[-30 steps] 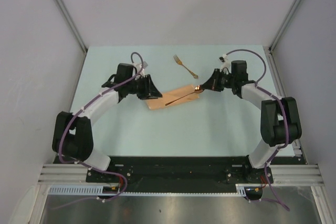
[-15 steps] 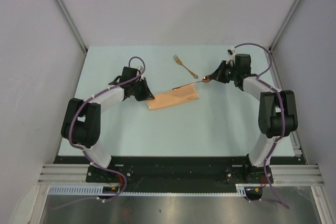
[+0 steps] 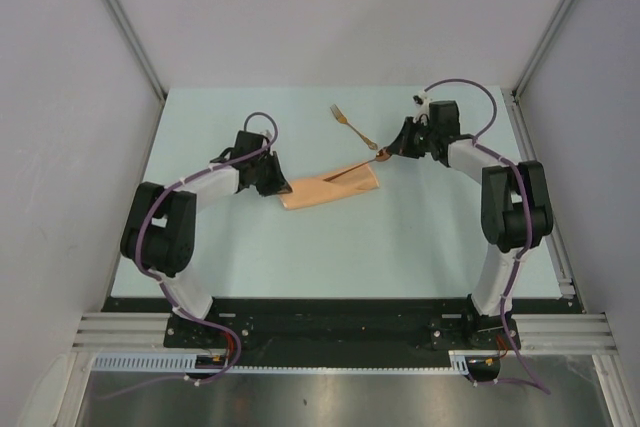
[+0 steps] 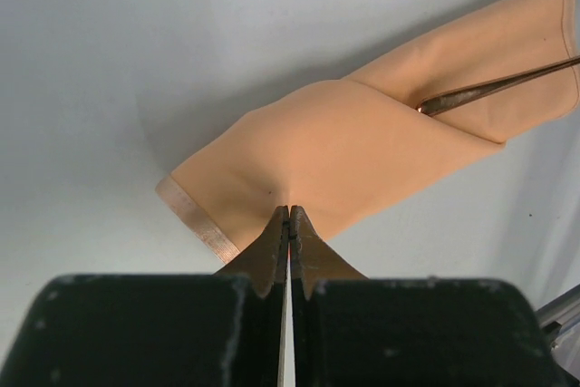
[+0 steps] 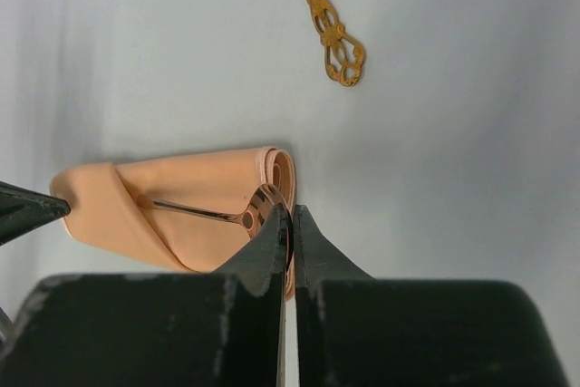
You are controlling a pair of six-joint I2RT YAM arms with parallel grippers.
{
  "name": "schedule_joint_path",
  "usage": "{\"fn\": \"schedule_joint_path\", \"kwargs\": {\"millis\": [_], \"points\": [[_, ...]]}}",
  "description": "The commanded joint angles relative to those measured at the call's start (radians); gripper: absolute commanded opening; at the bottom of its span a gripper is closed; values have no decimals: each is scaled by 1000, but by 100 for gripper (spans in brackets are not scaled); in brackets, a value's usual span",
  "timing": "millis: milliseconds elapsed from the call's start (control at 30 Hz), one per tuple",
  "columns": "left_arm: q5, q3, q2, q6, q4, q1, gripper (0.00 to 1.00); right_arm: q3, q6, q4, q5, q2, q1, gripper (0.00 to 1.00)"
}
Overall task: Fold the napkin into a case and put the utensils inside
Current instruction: Pick up the spoon from the folded napkin.
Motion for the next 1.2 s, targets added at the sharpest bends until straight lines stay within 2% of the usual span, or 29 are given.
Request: {"fn": "schedule_joint_path", "kwargs": {"millis": [0, 300, 1067, 1100, 1167], "points": [[-26, -28, -13, -34, 58, 1, 0, 39, -28, 13, -14, 24, 18, 0], [-49, -60, -12, -48, 84, -8, 0, 42, 33, 62, -39, 44, 57, 0], [-44, -58, -36, -42, 87, -25, 0, 55, 174, 105, 64, 101, 209, 0], [-41, -57, -38, -42, 86, -25, 0, 53, 174, 107, 61, 101, 209, 1], [-38, -54, -44, -40, 83, -25, 0, 58, 168, 109, 59, 101, 205, 10]]}}
